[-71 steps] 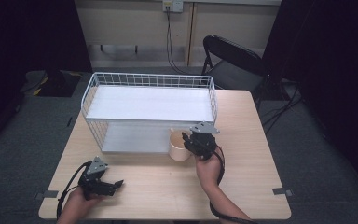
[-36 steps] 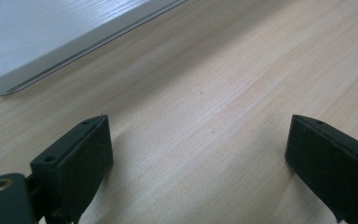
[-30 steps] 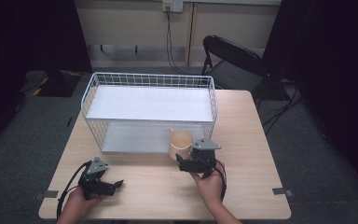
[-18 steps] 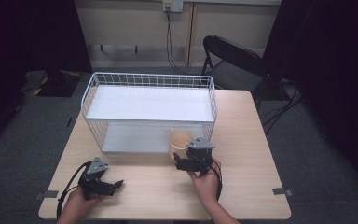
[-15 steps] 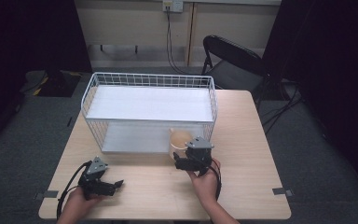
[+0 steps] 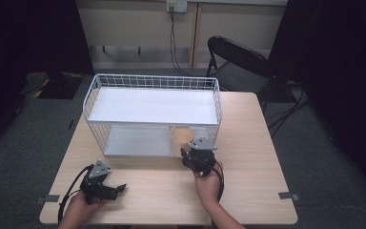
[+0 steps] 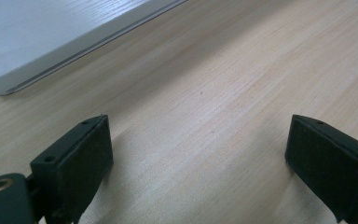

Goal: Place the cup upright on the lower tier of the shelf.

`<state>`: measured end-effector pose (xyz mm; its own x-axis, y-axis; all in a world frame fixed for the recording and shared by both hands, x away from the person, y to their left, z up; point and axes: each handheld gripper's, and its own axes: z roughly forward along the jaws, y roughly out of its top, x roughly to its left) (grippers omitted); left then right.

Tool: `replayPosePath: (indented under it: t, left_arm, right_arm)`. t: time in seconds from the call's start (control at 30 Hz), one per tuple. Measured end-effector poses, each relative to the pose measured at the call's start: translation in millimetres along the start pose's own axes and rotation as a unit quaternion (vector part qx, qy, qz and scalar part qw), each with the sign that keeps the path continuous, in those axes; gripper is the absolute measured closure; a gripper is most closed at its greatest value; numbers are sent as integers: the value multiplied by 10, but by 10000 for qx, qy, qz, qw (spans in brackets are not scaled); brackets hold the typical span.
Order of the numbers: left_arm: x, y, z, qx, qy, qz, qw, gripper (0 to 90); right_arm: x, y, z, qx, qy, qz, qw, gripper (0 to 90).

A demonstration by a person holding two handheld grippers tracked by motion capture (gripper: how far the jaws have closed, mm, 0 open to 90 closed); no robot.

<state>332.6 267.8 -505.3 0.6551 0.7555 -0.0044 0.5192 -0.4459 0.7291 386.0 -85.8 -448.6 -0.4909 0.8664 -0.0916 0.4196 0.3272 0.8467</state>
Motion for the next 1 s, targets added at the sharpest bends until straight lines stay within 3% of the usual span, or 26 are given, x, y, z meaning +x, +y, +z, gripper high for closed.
replayPosePath:
  t: [0.07, 0.17, 0.27, 0.4, 0.47, 0.53, 0.57, 0.6, 0.73, 1.0]
  left_arm:
    - [0, 0, 0, 1, -1, 1, 10000, 70]
    - [1, 0, 0, 1, 0, 3, 10000, 70]
    - [0, 0, 0, 0, 1, 3, 10000, 70]
    - [0, 0, 0, 2, -2, 2, 10000, 70]
    - [0, 0, 0, 1, -1, -1, 10000, 70]
    - [0, 0, 0, 1, -2, -2, 10000, 70]
    - [0, 0, 0, -1, -1, -2, 10000, 70]
    - [0, 0, 0, 1, -1, 0, 10000, 70]
    - [0, 0, 0, 2, -1, 1, 10000, 70]
    - [0, 0, 0, 1, -1, 1, 10000, 70]
  right_arm:
    - [-7, 15, 21, 4, -11, -75, 10000, 642]
    - [-14, 35, 69, 30, -6, -110, 9999, 718]
    - [-24, 38, 102, 37, -7, -150, 9999, 714]
    - [-53, 22, 111, 24, 23, -29, 10000, 581]
    - [-74, 3, 92, 85, 170, 51, 9998, 456]
    - [-84, 0, 86, 119, 286, 80, 9995, 411]
    - [-89, -8, 53, 115, 390, 62, 9992, 310]
    - [-89, -8, 53, 115, 390, 62, 9992, 310]
    - [-89, -4, -38, 55, 603, 25, 9982, 149]
    - [-94, -30, -133, 66, 796, 42, 9968, 132]
